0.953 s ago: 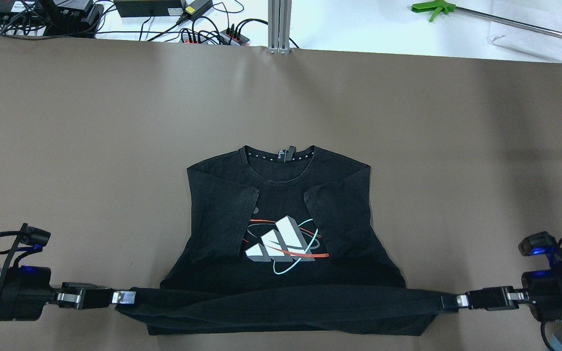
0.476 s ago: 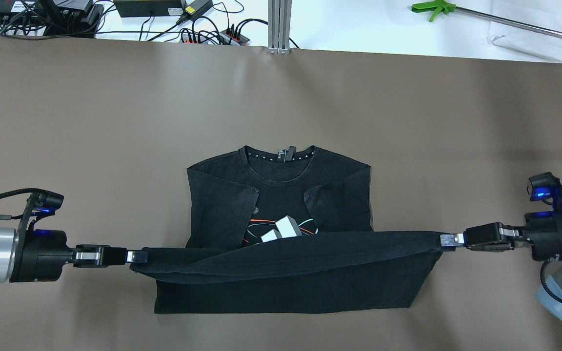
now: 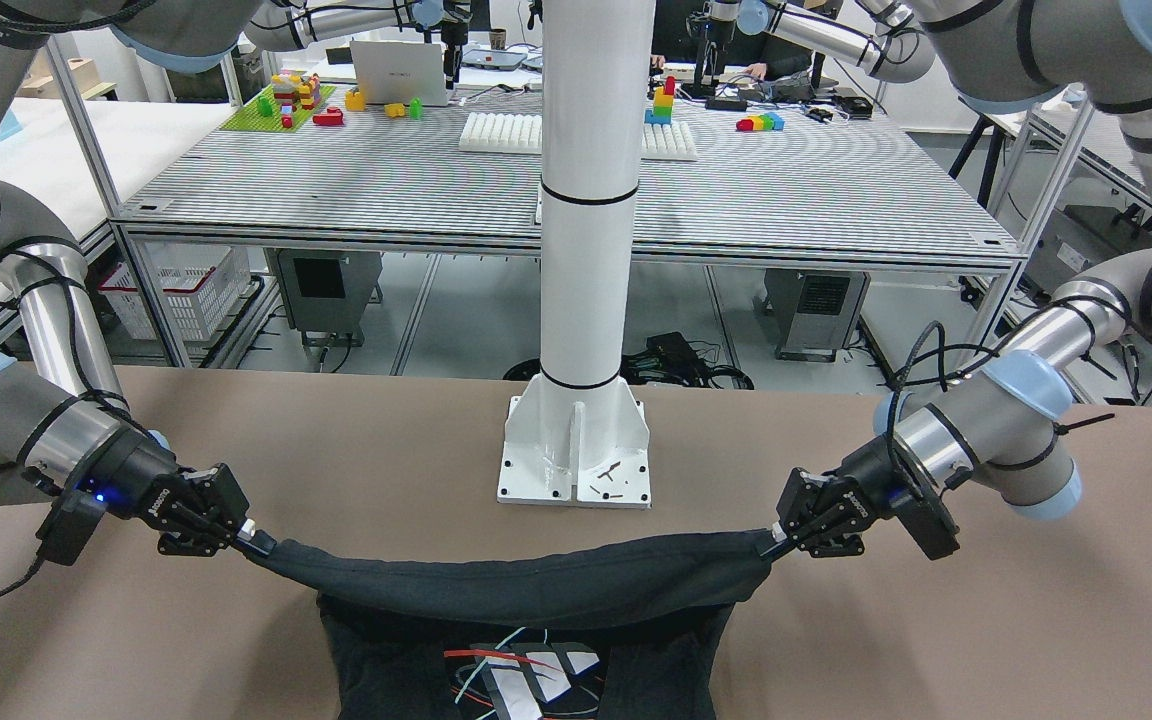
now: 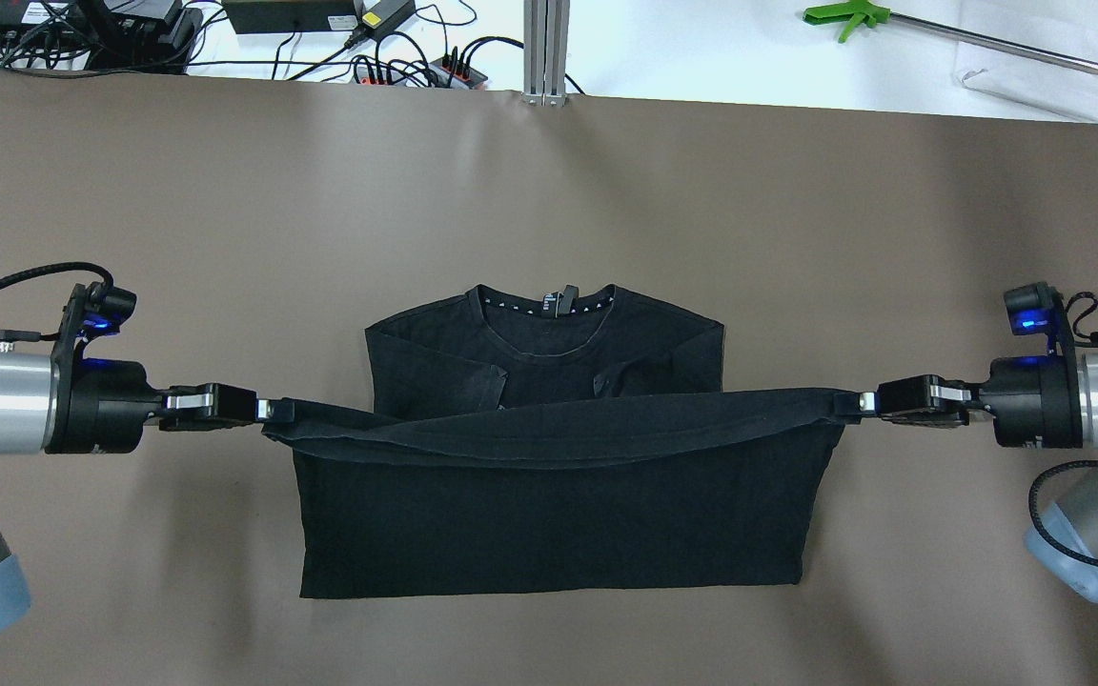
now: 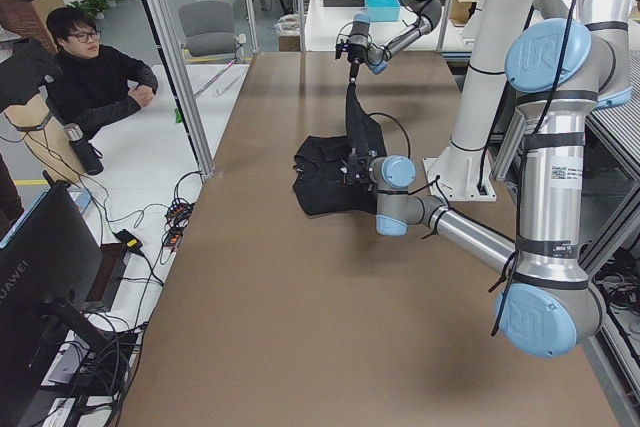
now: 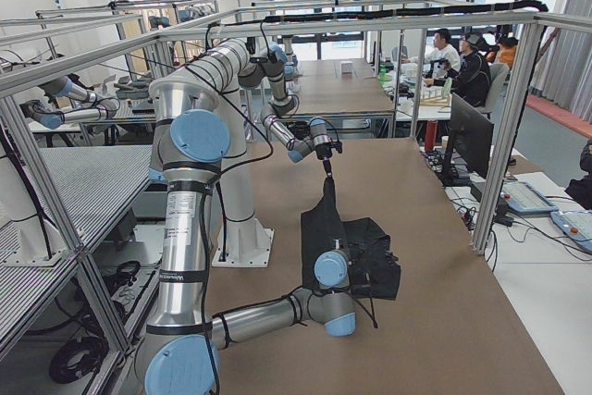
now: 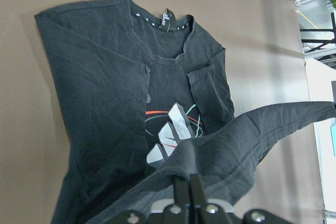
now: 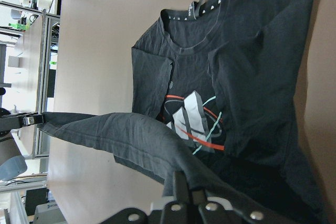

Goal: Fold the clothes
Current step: 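Lift the hem with both grippers and fold it toward the collar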

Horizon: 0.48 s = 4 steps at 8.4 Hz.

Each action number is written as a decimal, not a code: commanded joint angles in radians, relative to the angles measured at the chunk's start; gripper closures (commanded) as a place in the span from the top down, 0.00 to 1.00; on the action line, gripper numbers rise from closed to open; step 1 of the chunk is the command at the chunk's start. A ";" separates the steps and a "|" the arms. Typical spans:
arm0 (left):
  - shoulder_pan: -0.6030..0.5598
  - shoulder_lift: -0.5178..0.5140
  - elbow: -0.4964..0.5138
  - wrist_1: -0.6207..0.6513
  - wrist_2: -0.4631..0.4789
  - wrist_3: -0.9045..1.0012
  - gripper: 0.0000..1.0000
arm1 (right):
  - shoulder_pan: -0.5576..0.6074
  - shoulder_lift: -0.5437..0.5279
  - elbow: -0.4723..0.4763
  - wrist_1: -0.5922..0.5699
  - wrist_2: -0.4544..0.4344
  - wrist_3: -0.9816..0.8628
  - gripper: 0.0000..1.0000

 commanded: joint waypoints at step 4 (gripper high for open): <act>-0.085 -0.201 0.269 0.000 0.002 0.000 0.00 | -0.005 0.184 -0.169 -0.103 -0.155 -0.043 0.00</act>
